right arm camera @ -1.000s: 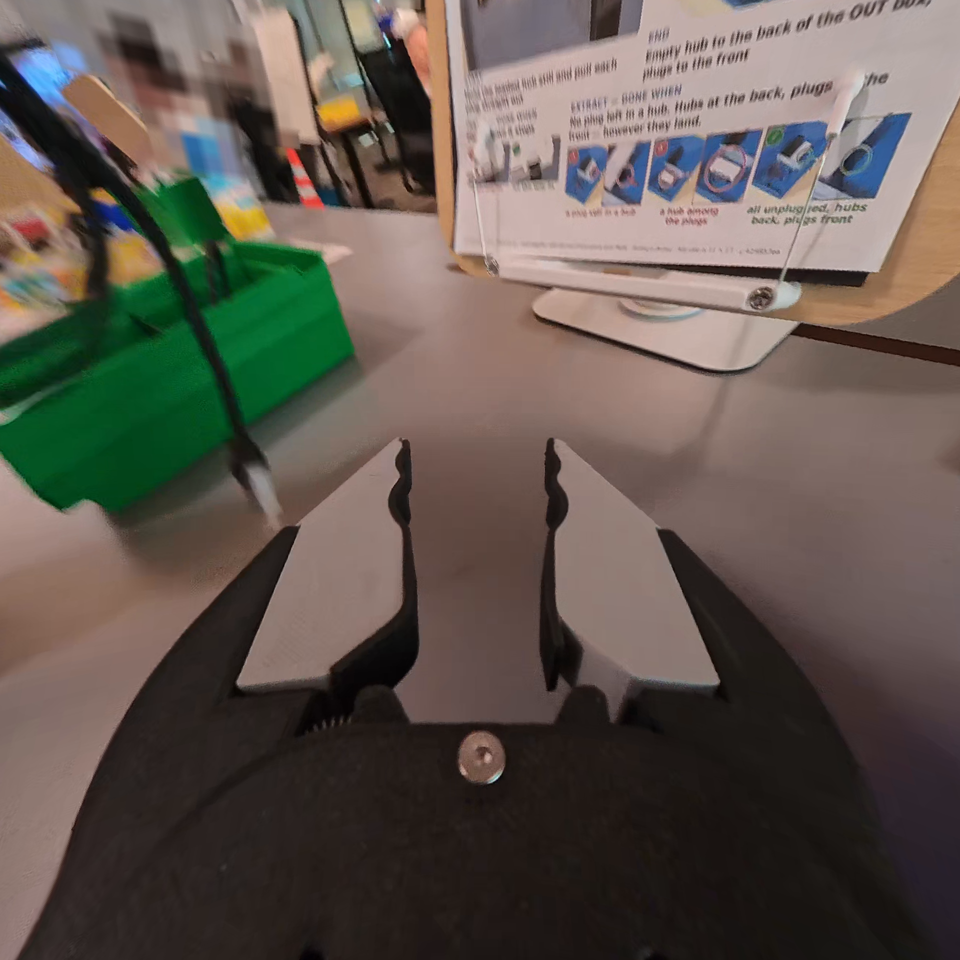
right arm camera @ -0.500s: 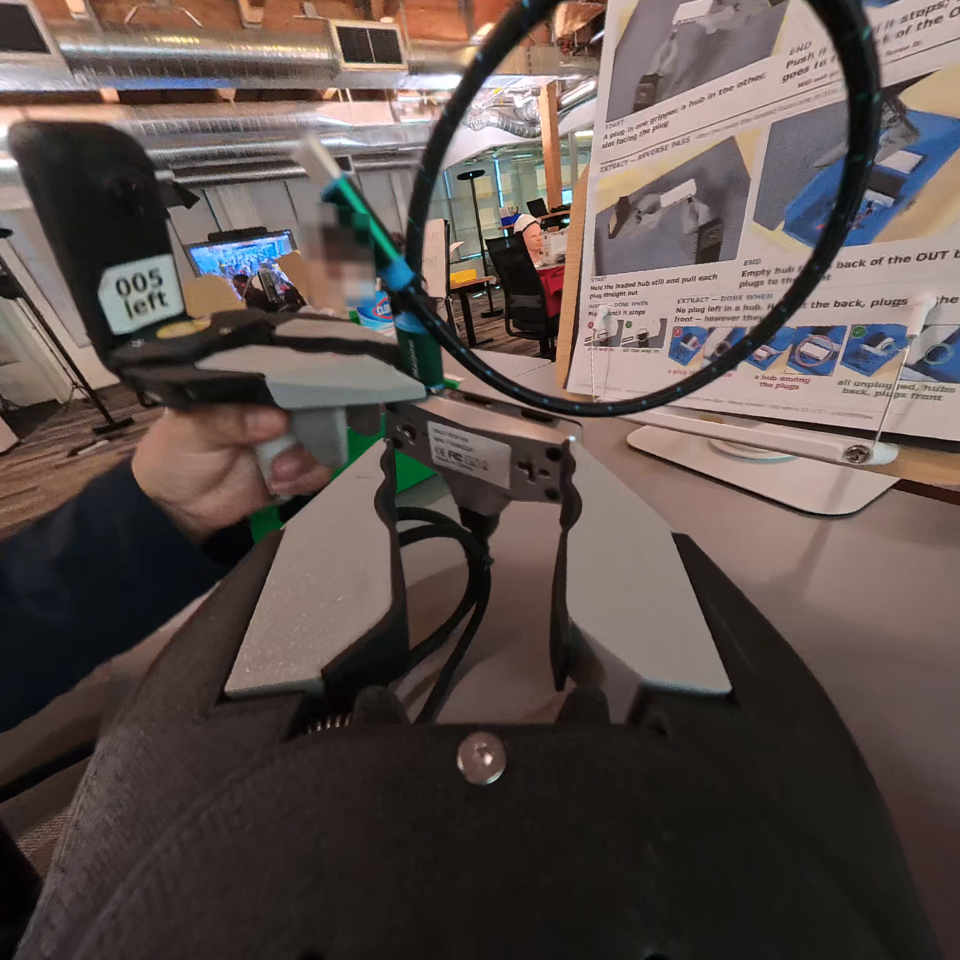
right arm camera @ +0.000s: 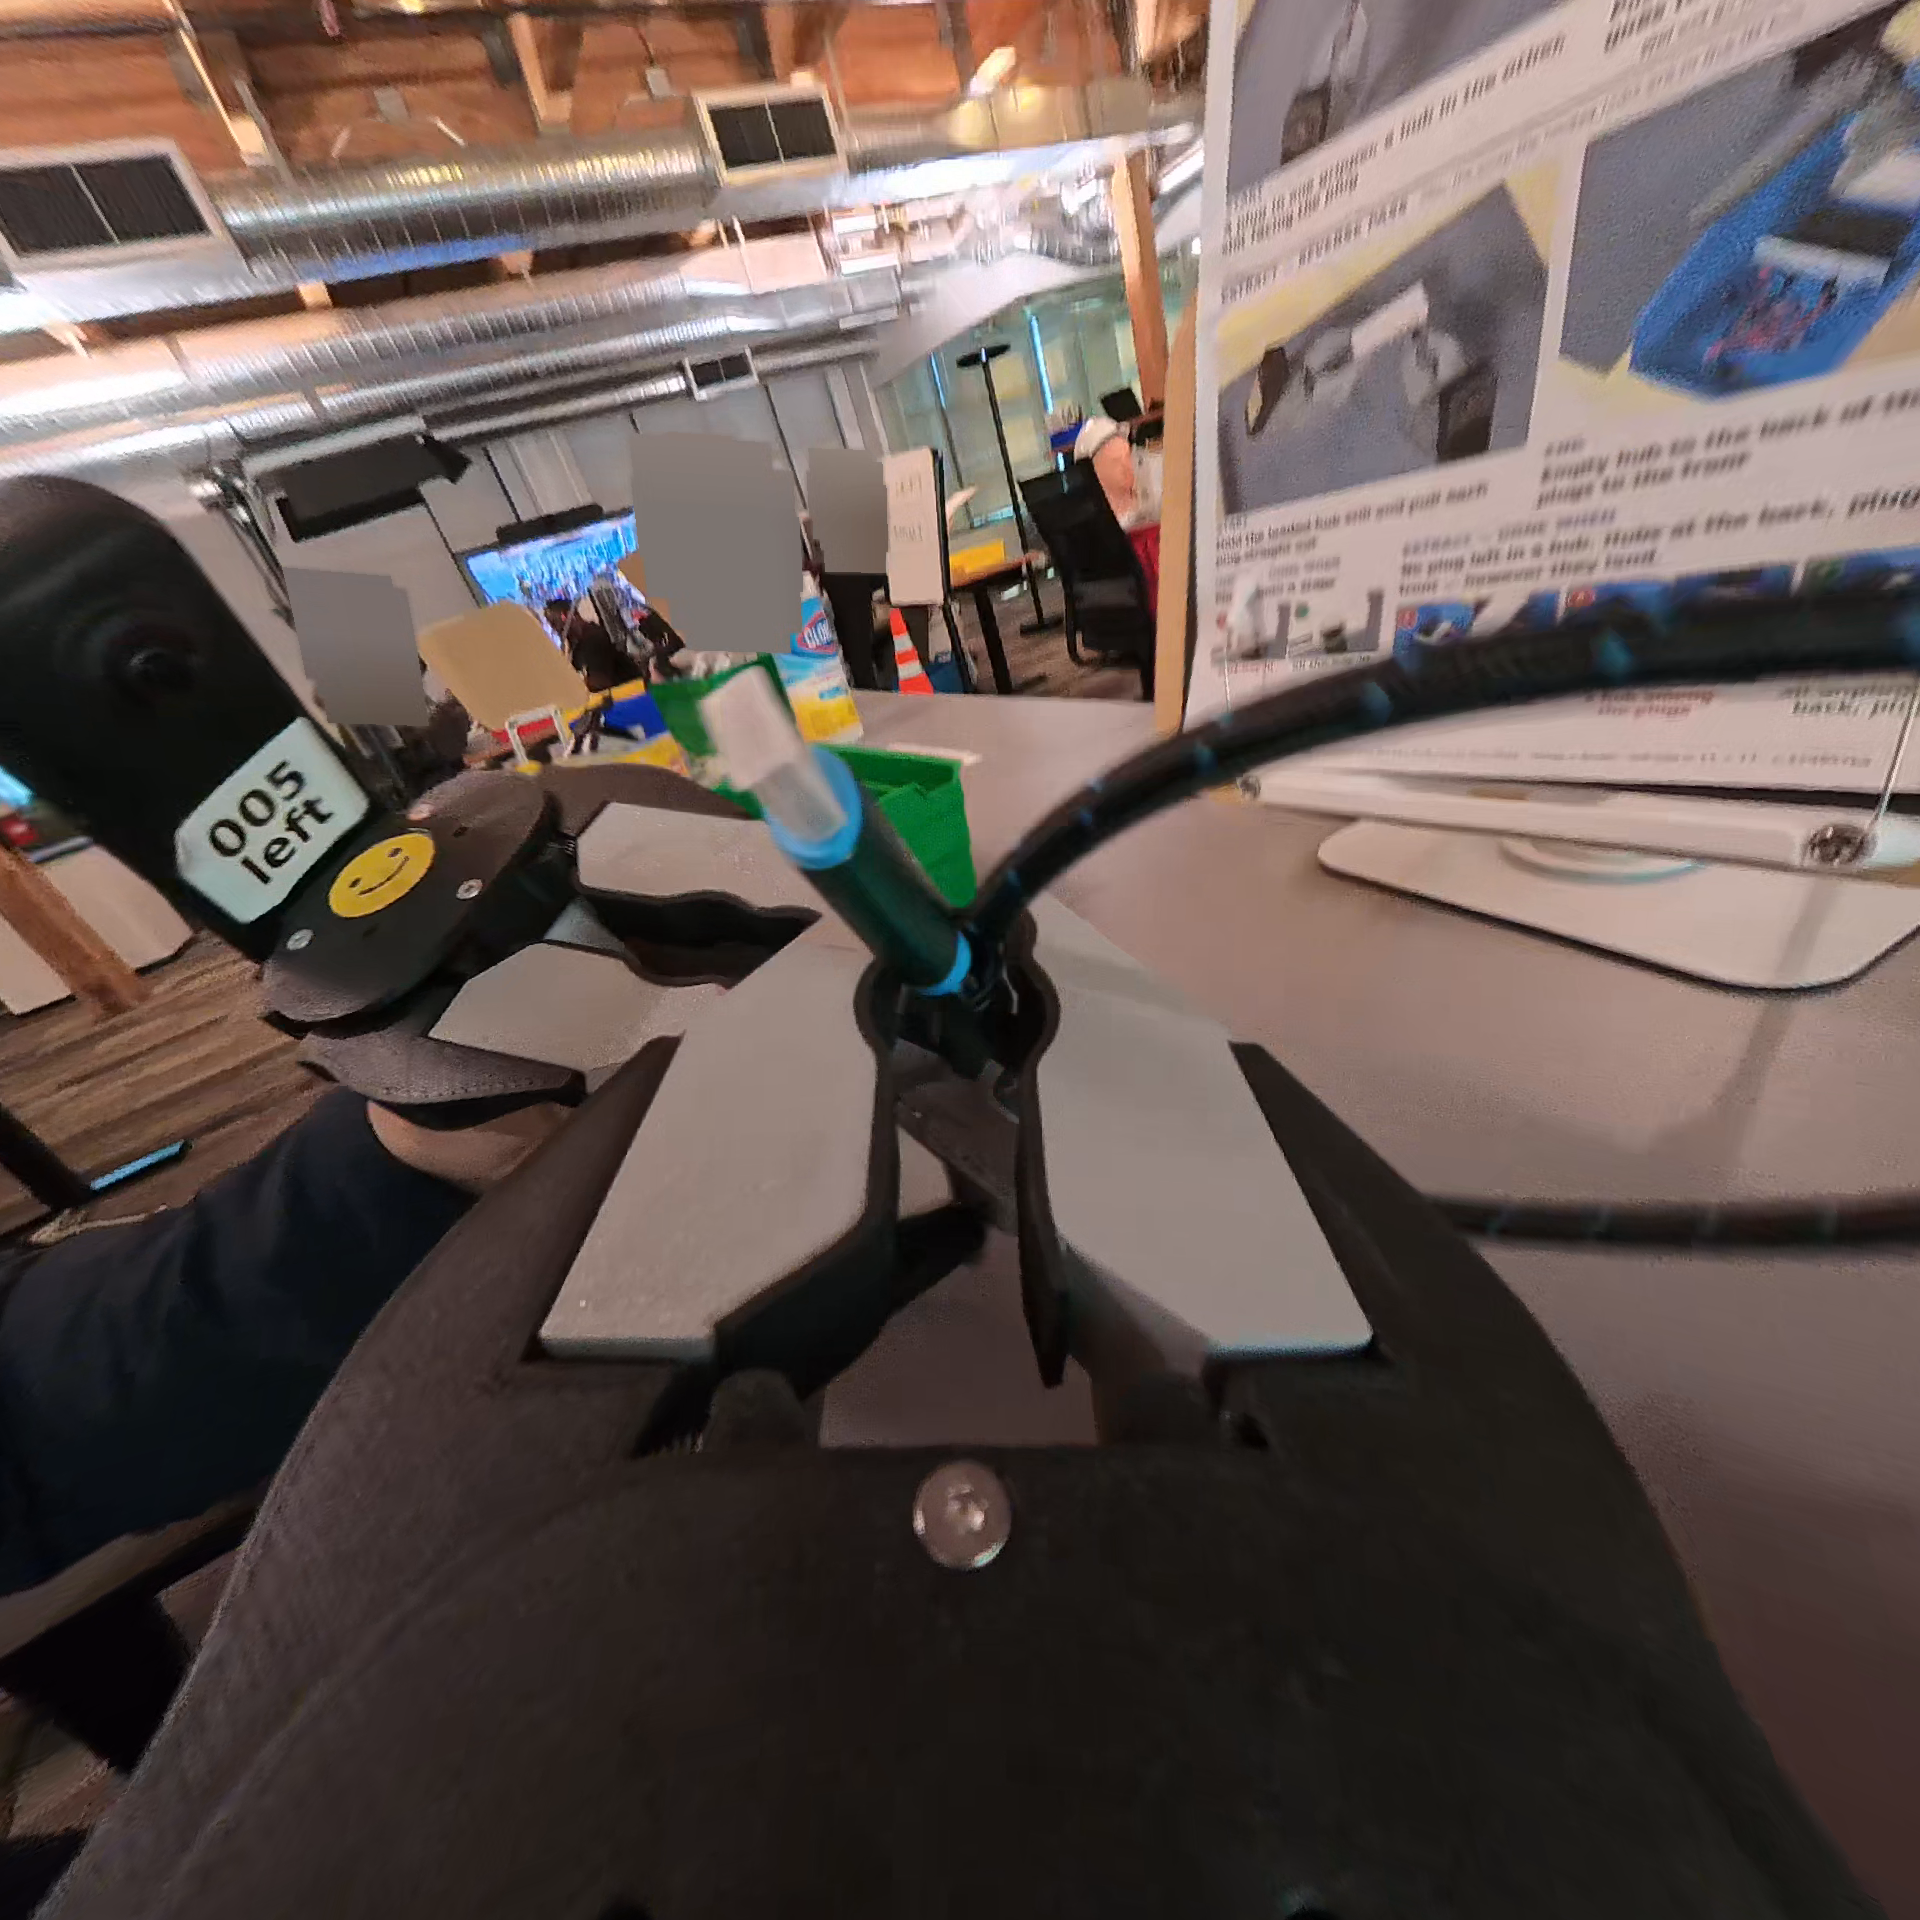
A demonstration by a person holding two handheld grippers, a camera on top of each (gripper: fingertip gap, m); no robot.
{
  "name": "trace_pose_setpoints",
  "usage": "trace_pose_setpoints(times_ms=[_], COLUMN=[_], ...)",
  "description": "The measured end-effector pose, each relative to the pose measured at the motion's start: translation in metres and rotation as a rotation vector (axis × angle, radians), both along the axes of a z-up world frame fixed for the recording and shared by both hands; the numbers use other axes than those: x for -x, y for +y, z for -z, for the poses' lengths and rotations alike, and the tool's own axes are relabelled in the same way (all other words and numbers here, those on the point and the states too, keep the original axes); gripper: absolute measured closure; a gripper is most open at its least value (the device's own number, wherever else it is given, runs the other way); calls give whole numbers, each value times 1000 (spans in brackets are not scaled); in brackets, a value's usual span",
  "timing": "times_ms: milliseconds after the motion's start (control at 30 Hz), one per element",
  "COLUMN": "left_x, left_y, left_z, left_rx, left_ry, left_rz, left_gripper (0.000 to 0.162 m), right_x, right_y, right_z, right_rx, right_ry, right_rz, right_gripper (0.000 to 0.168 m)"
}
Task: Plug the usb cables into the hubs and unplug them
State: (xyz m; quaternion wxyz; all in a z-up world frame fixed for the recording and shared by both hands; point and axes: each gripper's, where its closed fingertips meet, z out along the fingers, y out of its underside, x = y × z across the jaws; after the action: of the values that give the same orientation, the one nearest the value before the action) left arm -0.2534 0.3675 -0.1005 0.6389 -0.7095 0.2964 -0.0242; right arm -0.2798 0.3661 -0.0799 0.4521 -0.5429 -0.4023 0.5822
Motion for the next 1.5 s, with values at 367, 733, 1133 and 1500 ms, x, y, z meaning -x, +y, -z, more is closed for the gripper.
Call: trace_pose_setpoints(times_ms=[367,733,1133,1500], left_x=[16,8,7,1], left_y=[-4,1,-1,-7], left_z=[54,50,50,64], left_rx=[240,152,146,265], left_ry=[6,-43,-44,-14], left_rz=[-38,5,24,90], left_gripper=[114,126,126,142], right_x=[4,1,0,2], right_y=[6,5,-2,-13], right_z=[12,12,11,13], right_rx=[107,113,185,138], right_ry=[-13,-15,1,-20], right_rz=[-63,-111,-213,-258], right_gripper=[159,158,156,156])
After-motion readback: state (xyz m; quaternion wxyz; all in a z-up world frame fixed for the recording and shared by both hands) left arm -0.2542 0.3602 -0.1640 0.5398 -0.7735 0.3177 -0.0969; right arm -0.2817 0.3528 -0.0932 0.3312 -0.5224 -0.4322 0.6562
